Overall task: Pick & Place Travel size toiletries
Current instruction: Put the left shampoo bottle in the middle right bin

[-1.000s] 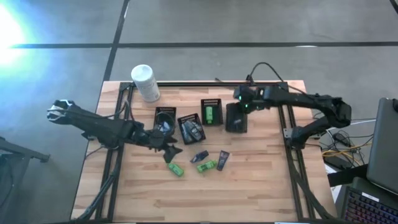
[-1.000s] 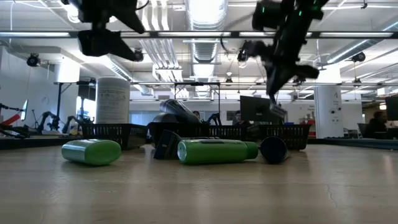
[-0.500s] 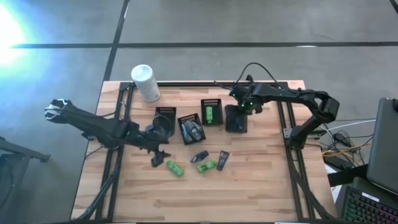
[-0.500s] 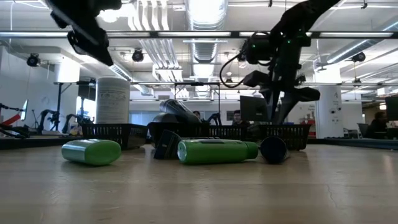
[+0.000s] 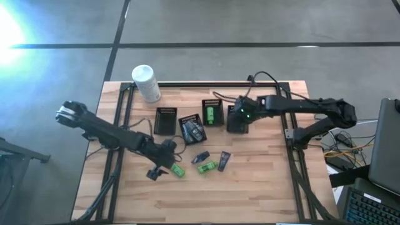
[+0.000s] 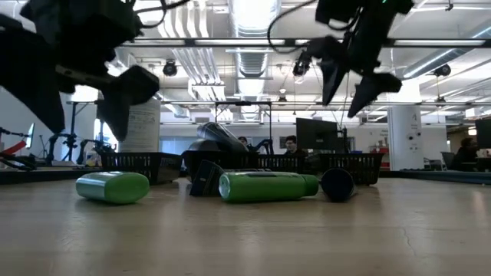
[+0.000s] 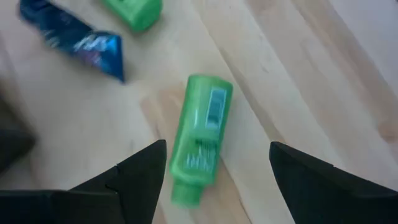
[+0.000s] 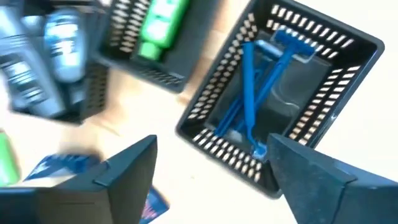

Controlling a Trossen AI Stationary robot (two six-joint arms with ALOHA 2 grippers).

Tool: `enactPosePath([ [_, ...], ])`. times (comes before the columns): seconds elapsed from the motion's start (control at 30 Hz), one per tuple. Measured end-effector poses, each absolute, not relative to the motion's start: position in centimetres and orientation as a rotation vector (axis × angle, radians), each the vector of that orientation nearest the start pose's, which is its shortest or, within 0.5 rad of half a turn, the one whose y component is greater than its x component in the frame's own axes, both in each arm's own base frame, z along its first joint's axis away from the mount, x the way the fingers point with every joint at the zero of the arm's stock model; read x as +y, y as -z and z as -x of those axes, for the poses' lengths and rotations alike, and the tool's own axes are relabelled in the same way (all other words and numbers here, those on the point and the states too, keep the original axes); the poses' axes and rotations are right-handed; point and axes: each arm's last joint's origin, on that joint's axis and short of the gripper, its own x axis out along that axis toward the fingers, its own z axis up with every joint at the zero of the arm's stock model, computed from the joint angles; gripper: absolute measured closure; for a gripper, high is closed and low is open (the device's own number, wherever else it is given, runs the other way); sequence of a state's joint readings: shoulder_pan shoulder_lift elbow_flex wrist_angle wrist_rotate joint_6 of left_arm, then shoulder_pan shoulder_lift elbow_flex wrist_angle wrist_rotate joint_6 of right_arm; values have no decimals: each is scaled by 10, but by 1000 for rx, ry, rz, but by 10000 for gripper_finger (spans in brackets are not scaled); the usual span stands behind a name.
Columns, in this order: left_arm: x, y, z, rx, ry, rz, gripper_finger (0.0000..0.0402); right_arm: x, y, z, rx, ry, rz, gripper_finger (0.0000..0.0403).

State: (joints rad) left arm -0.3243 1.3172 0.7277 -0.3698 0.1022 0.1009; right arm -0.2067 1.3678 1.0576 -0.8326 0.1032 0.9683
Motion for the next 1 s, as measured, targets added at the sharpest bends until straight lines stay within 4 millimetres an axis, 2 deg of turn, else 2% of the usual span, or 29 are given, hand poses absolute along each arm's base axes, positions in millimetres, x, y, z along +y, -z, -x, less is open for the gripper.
enactPosePath([
  [0.17, -85, -167, -251, 1007, 453, -234, 113, -28, -271, -246, 858, 785, -897, 68],
  [0.33, -85, -145, -260, 1100, 411, -257, 113, -9, -274, -243, 832, 797, -884, 48],
  [0.47, -85, -140, -264, 1122, 397, -248, 119, 2, -270, -244, 851, 779, -872, 44],
  [0.57, -86, -141, -265, 1125, 386, -232, 145, 8, -268, -246, 871, 764, -858, 51],
  [0.83, -88, -155, -268, 1130, 338, -146, 254, 21, -269, -245, 884, 711, -851, 85],
  [1.0, -88, -185, -270, 1071, 270, -5, 261, 33, -274, -252, 855, 550, -868, 102],
])
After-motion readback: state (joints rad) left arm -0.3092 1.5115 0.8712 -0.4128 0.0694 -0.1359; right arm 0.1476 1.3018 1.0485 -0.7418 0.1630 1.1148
